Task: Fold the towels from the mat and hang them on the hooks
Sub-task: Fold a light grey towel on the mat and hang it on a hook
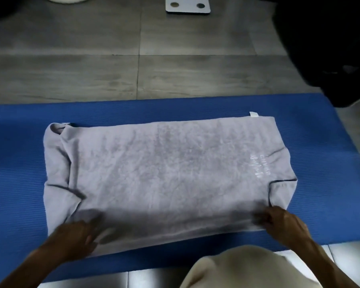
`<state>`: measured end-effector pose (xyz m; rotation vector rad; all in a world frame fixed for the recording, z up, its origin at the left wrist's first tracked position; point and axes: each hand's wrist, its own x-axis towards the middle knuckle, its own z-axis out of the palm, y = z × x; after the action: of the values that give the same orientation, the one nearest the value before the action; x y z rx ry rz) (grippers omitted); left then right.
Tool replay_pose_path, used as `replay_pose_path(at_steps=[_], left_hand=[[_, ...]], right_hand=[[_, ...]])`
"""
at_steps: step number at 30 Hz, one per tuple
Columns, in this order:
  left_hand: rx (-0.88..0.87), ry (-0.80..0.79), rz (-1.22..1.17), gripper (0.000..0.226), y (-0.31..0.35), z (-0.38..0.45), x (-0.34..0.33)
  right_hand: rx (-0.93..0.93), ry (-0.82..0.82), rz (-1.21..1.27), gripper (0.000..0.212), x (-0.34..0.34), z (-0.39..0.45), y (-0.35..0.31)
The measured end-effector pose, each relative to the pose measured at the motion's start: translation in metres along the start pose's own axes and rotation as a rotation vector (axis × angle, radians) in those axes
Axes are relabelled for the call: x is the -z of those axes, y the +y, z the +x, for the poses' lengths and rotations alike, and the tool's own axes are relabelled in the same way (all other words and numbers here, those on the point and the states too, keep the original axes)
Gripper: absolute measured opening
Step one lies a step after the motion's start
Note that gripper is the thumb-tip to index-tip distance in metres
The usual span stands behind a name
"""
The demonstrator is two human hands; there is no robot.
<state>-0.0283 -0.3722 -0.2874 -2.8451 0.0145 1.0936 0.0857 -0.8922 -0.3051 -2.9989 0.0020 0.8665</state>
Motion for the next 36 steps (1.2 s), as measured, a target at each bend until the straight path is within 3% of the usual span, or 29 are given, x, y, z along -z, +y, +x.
replay_pose_path(at_steps=[2,3,6,8,11,13,16,19,23,27,30,33,36], left_hand=[[-0.066,0.096,-0.065,0.039,0.017,0.015,0.016],[-0.147,0.248,-0.044,0.038,0.027,0.028,0.011],[-0.308,0.307,-0.053,0.034,0.078,0.053,0.011],[-0.429,0.357,-0.001,0.040,0.114,0.066,0.018],[-0.507,0.470,0.005,0.052,0.162,0.078,0.015],[-0.606,0.486,0.030,0.054,0.182,0.079,0.008],[-0.812,0.444,0.015,0.050,0.196,0.073,0.002],[-0.855,0.408,-0.081,0.038,0.195,0.066,0.004],[-0.634,0.527,-0.238,0.011,0.163,0.066,-0.005],[-0.066,0.754,-0.431,0.030,0.086,0.063,-0.005],[0.360,0.593,-0.399,0.051,0.022,0.048,-0.016],[0.525,0.485,-0.435,0.057,-0.021,0.035,-0.035],[0.583,0.603,-0.648,0.048,-0.049,0.026,-0.052]], right_hand=[[0.053,0.186,-0.032,0.031,0.002,0.007,0.006],[0.090,0.229,-0.076,0.038,0.002,0.010,0.009],[0.167,0.219,-0.218,0.053,0.001,0.015,0.019],[0.074,0.227,-0.289,0.048,-0.006,0.010,0.031],[-0.220,0.204,-0.287,0.019,-0.010,-0.012,0.051],[-0.265,0.284,-0.271,0.020,-0.013,-0.018,0.061],[-0.140,0.317,-0.288,0.038,-0.011,-0.013,0.052],[0.050,0.380,-0.212,0.040,-0.010,0.000,0.022],[0.298,0.384,-0.098,0.034,-0.011,0.019,-0.043],[0.634,0.331,-0.015,0.033,-0.015,0.033,-0.134],[0.840,0.284,0.039,0.028,-0.016,0.043,-0.207],[1.012,0.230,0.111,0.021,-0.010,0.050,-0.279],[1.101,0.137,0.108,0.020,0.002,0.060,-0.351]])
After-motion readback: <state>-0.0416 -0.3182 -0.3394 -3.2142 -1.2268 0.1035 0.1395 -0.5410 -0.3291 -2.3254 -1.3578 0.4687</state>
